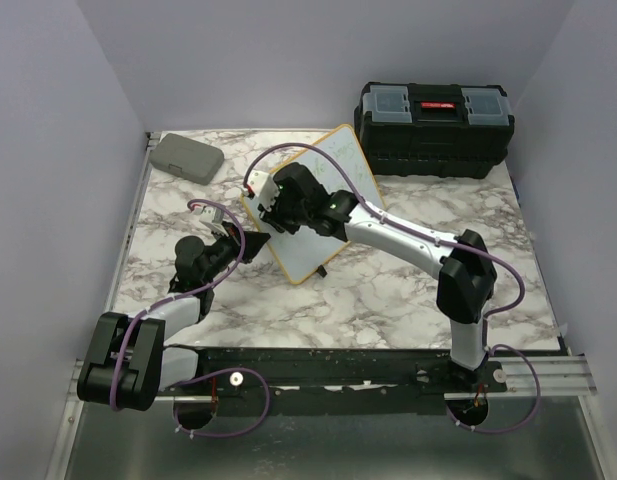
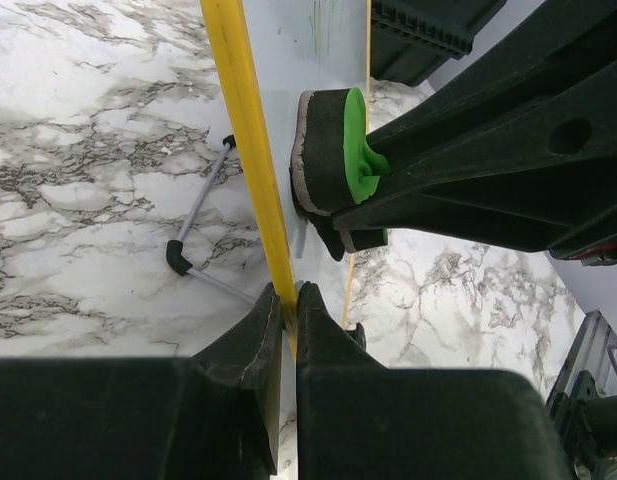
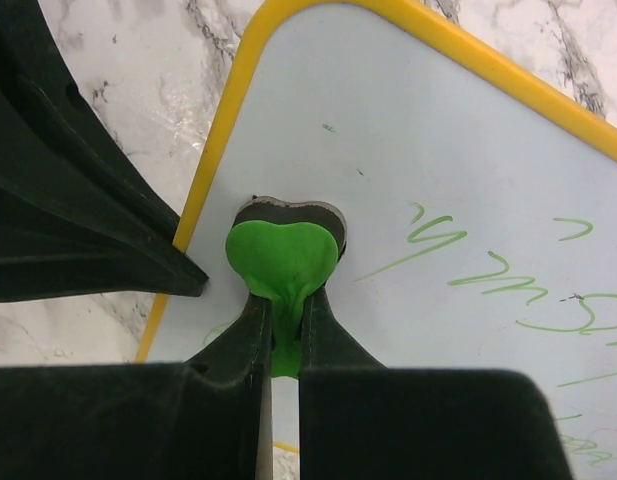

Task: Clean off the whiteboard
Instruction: Erase the whiteboard at the whiteboard stand.

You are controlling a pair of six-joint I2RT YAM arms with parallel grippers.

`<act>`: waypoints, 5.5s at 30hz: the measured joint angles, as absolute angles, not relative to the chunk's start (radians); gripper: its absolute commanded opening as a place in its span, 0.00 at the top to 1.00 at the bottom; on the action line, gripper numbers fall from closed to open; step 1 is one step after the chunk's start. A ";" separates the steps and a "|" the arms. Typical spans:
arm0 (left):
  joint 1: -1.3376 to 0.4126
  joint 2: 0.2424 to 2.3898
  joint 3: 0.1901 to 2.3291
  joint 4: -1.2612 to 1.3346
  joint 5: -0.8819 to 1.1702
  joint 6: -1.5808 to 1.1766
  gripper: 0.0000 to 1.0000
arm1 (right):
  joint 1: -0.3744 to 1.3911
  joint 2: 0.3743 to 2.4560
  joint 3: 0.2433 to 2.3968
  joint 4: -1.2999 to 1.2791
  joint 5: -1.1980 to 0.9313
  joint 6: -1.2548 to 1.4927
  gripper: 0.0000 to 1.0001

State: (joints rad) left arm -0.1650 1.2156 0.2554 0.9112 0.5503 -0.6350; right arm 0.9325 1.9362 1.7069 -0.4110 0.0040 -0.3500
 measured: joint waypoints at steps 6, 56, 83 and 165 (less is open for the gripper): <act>-0.165 1.216 0.255 0.910 0.550 -0.635 1.00 | 0.944 1.939 1.707 -0.410 0.015 -0.340 0.99; -0.165 1.216 0.258 0.897 0.553 -0.632 1.00 | 0.853 1.954 1.770 -0.370 -0.086 -0.283 0.99; -0.165 1.216 0.265 0.901 0.566 -0.632 1.00 | 0.827 1.982 1.877 -0.436 -0.130 -0.271 0.99; -0.166 1.213 0.265 0.889 0.565 -0.632 1.00 | 0.806 1.884 1.606 -0.241 -0.093 -0.238 0.99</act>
State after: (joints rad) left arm -0.1658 1.2133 0.2653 0.8894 0.5648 -0.6315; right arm 0.8062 1.8835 1.6062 -0.2409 -0.0933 -0.2379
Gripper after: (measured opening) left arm 0.031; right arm 0.075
